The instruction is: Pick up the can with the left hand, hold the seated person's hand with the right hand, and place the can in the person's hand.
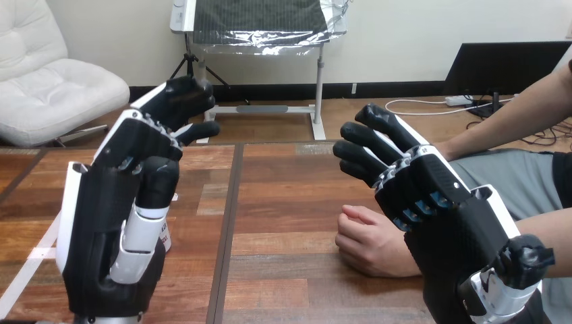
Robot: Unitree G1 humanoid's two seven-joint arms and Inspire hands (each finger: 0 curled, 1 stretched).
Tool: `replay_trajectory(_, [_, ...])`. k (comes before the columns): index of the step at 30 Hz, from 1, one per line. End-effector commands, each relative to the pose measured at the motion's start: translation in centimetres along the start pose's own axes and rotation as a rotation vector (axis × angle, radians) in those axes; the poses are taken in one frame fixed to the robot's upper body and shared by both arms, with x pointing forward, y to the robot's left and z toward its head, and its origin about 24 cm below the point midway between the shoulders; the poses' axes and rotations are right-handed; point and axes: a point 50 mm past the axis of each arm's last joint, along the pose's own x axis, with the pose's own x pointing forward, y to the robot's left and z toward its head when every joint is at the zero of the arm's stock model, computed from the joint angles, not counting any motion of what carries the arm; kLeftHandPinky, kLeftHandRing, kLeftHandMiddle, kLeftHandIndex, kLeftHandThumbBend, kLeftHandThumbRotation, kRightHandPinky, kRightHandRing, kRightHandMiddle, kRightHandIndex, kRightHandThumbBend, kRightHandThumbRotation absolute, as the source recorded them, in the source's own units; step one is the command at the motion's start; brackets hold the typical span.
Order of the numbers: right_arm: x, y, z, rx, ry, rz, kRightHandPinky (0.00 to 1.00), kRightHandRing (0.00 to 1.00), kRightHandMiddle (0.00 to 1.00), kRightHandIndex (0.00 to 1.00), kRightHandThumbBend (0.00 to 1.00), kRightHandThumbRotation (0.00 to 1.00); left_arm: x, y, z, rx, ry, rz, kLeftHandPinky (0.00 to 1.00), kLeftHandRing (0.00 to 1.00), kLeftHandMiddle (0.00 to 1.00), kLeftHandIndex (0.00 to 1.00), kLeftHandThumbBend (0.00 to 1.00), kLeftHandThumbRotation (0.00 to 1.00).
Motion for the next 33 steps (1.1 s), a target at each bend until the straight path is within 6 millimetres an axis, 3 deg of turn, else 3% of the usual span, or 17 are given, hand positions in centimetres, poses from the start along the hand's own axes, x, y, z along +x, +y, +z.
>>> replay_trajectory(1, [1.09,-0.19,1.31,-0.037,-0.081,0.032,0.89,0.87,0.89,0.9,1.0,1.0,1.36,-0.2,0.42,0.002,-0.07,-0.016,0.71,0.8,0.79,0.76,0.66,0.75])
replay_trajectory(17, [1.04,-0.25,1.19,-0.024,-0.077,0.037,0.88,0.88,0.89,0.91,1.0,0.99,1.34,-0.06,0.08,0.028,-0.059,-0.009,0.71,0.8,0.79,0.77,0.71,0.72])
replay_trajectory(26, [0.96,-0.28,1.11,-0.028,-0.073,0.031,0.88,0.88,0.89,0.91,1.0,0.98,1.15,-0.05,-0.15,0.093,-0.029,0.037,0.71,0.85,0.86,0.87,0.88,0.72])
replay_trajectory(33, [0.9,-0.25,1.02,-0.024,-0.065,0.029,0.88,0.88,0.9,0.91,1.0,0.97,1.19,0.13,-0.43,0.207,-0.016,0.075,0.74,0.92,0.94,0.94,0.98,0.78])
